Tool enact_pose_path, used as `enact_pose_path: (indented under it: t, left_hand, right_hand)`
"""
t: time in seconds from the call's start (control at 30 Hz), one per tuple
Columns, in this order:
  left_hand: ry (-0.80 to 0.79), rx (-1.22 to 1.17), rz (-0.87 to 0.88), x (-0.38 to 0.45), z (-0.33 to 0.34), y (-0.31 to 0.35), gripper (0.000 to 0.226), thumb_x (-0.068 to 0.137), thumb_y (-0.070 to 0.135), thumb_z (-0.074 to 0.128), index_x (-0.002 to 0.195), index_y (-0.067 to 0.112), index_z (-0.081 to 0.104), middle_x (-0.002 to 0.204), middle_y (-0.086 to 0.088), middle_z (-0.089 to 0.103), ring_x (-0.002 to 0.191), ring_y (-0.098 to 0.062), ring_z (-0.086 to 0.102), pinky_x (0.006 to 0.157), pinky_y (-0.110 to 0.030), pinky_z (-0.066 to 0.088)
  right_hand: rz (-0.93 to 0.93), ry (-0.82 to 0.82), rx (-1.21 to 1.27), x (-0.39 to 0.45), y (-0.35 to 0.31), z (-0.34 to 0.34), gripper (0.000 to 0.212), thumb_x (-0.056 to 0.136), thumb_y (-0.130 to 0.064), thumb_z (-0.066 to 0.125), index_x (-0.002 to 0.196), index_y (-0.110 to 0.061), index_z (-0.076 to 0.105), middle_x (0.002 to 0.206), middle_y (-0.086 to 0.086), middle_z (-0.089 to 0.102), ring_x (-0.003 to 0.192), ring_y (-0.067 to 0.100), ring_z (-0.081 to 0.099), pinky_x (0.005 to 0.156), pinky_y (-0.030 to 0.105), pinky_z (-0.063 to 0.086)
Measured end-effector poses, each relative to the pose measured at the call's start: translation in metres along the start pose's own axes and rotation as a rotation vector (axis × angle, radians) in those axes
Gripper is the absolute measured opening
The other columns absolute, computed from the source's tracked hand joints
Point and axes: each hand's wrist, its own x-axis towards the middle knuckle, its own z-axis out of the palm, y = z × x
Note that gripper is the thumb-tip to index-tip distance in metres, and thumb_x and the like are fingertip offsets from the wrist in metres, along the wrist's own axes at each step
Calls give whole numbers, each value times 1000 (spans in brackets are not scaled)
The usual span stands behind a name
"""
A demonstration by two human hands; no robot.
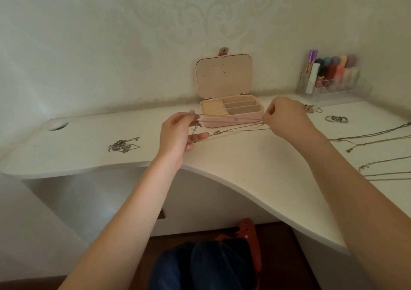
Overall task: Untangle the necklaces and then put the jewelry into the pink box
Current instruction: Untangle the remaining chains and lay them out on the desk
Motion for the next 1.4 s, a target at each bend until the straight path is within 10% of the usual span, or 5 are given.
enact_pose_path:
  t: [0.27, 1.0, 1.17, 1.4]
  left_hand:
    - [-73, 115, -199, 4, 5, -1, 44, 96, 45, 45, 75, 11, 61, 60, 0, 35, 30, -5, 25, 35, -10, 11]
    - [-119, 242, -160, -6, 1, 5, 41, 94, 33, 55, 63, 7, 60, 40, 0, 55, 38, -13, 61, 33, -13, 32]
    - [-167, 253, -155, -10, 4, 8, 42, 95, 32, 53, 62, 8, 64, 44, 0, 58, 42, -13, 63, 36, -13, 38]
    - [-219, 304, -110, -12, 5, 6, 38, 93, 36, 52, 68, 13, 69, 56, 0, 65, 47, -13, 62, 40, -16, 39]
  right_hand:
    - [11, -40, -14, 4, 3, 4, 17, 86, -8, 52, 95, 2, 63, 95, 20, 65, 88, 35, 59, 65, 31, 42]
    - [-31, -200, -147, 4, 9, 12, 7, 84, -14, 63, 86, -10, 67, 90, 9, 67, 82, 25, 61, 78, 38, 53]
    - [-354, -218, 372, -21, -28, -2, 7, 81, -25, 73, 84, -19, 70, 83, -5, 63, 61, -3, 49, 57, 7, 39]
    - [-432, -371, 485, -32, -44, 15, 10, 84, -14, 70, 93, -12, 69, 73, -8, 62, 60, -2, 50, 60, 10, 40]
